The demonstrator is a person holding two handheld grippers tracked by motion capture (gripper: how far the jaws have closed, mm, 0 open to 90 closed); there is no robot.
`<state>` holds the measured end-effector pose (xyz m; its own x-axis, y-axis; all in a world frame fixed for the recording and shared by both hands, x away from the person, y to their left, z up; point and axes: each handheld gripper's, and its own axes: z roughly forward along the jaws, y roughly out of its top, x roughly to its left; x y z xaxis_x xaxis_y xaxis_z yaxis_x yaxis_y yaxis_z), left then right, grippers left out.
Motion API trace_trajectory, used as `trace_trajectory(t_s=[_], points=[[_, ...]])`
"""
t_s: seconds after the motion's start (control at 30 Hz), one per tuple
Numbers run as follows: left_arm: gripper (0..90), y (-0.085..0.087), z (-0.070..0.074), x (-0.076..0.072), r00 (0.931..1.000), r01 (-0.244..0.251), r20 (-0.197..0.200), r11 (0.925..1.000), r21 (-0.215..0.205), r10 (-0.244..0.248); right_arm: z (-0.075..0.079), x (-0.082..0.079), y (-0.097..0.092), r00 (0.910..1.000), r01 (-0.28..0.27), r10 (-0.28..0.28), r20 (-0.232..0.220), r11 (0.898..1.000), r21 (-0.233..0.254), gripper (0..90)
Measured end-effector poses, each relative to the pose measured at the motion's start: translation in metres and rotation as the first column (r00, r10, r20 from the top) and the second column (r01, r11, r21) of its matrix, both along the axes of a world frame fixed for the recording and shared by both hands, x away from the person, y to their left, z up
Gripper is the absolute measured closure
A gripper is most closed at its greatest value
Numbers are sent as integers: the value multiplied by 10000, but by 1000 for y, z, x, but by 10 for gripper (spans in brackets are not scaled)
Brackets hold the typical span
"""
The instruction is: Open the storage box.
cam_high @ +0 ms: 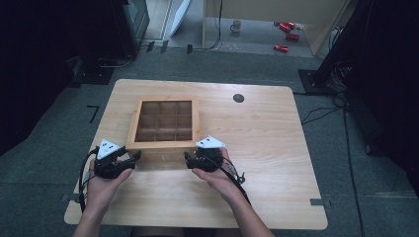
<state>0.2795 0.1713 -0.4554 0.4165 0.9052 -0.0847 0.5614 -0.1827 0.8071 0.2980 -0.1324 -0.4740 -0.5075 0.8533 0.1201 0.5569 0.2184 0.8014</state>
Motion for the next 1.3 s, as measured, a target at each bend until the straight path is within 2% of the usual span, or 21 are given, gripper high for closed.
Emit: trace_trajectory(t_s=[0.57, 0.63, 0.83, 1.1, 1.3], points=[[465, 0, 0, 0, 10000, -20, 6, 10000, 9, 20, 5, 0, -1, 9983, 105, -121, 563, 9995, 293, 409], [465, 0, 0, 0, 10000, -17, 5, 10000, 9, 17, 5, 0, -1, 9984, 101, -117, 552, 9995, 288, 409], [465, 0, 1, 0, 10000, 3, 18, 10000, -39, -3, 3, -1, 0, 9990, -236, 227, 389, 9995, 212, 295], [464, 0, 1, 0, 10000, 8, 29, 10000, -30, -8, -3, 2, 1, 9996, -187, 187, 231, 9998, -18, 296], [464, 0, 1, 0, 10000, 5, 26, 10000, -11, -5, -5, 3, 0, 9993, -268, 269, 278, 9996, -29, 295]])
